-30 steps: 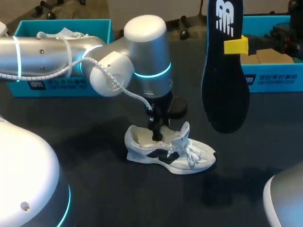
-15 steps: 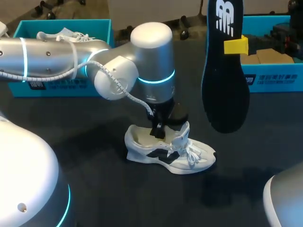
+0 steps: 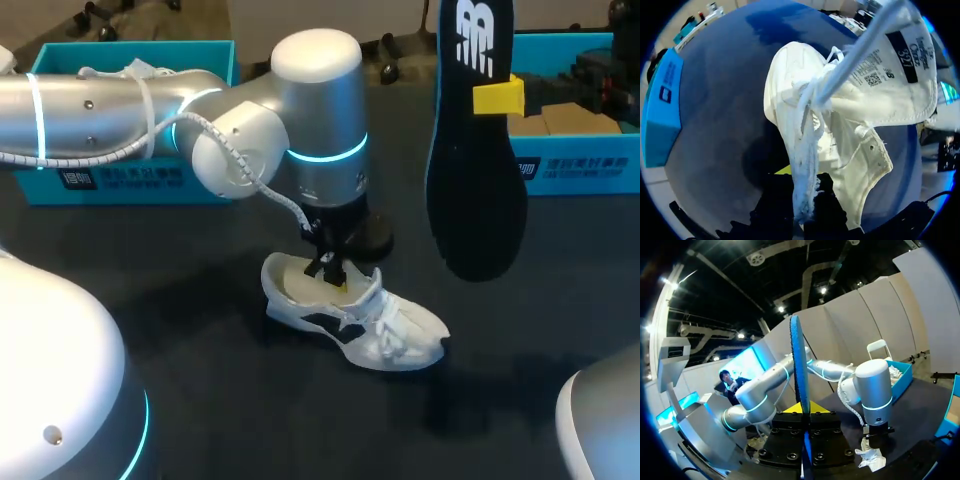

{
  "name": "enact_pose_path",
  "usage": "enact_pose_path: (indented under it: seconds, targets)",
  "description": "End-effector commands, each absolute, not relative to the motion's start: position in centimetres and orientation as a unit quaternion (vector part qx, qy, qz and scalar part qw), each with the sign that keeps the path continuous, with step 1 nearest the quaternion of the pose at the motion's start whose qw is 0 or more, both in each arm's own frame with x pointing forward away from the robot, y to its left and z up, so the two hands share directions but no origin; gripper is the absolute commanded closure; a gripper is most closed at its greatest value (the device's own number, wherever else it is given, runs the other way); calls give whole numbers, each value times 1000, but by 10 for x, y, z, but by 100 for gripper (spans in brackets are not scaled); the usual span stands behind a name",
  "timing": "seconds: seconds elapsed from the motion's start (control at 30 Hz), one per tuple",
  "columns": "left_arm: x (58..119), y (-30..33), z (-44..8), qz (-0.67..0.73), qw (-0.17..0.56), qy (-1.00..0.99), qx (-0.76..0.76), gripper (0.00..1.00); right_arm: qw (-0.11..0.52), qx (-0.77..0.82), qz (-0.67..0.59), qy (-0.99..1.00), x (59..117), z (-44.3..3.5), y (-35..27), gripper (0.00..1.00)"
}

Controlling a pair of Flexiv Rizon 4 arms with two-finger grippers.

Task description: Take the shoe out of the shoebox, open the shoe tongue, remove and reinsert the insole, then place the shoe into the shoebox

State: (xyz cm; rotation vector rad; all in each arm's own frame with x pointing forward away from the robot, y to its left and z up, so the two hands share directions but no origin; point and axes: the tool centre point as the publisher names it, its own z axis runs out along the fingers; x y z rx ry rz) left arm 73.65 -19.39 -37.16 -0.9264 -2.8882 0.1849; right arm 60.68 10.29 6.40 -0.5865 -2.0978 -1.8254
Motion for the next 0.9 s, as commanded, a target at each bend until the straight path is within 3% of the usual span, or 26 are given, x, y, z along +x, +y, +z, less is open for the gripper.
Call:
enact_pose_path:
  seconds: [0.03, 0.47, 0.9]
  targets:
    - [729, -187, -349, 47, 44, -924, -377, 100, 151, -203, -634, -731, 610, 64, 105, 100]
    - [703, -183, -317, -25, -6, -756, -654, 100, 151, -203, -634, -731, 610, 64, 105, 100]
    - [700, -181, -322, -32, -9, -741, -671, 100, 151, -203, -634, -731, 610, 64, 105, 100]
